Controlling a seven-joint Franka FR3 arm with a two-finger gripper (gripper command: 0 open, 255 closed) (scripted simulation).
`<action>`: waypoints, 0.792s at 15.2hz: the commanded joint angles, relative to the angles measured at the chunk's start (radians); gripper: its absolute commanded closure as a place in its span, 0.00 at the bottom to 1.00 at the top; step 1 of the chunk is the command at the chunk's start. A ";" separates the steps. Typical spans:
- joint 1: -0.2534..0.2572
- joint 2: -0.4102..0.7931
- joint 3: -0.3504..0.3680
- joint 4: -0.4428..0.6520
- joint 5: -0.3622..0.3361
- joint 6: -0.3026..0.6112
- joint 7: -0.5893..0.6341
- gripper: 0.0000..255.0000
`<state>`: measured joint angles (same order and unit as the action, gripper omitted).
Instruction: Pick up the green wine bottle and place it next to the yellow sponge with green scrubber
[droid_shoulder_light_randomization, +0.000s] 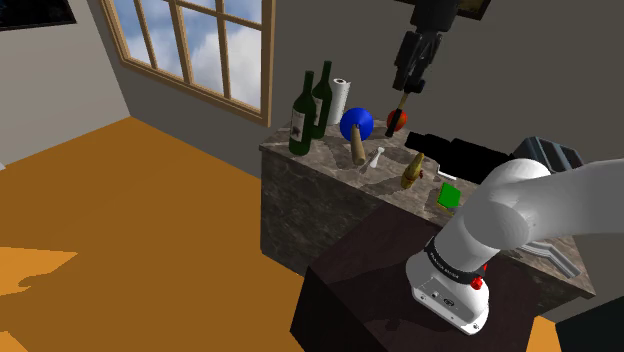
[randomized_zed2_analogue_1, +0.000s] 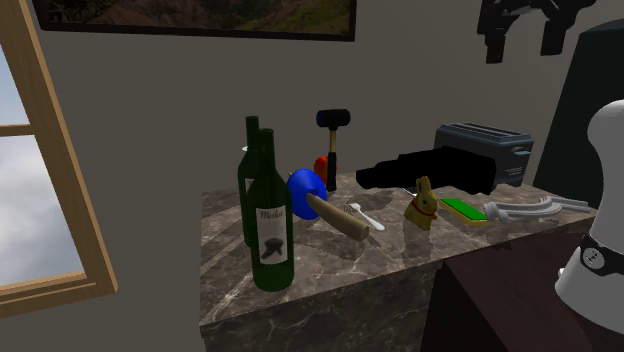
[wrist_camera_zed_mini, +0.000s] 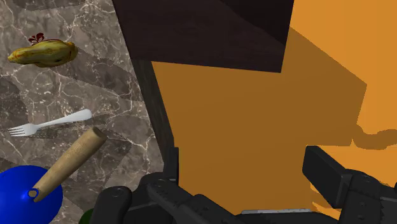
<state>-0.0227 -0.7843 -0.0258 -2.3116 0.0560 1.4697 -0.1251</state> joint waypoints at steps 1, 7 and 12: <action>0.000 0.000 0.000 0.000 0.000 0.000 0.000 0.00; -0.001 0.200 -0.019 0.066 -0.028 0.152 -0.046 0.00; 0.000 0.376 -0.034 0.157 -0.043 0.252 -0.080 0.00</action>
<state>-0.0240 -0.4493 -0.0586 -2.1783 0.0149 1.7002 -0.2003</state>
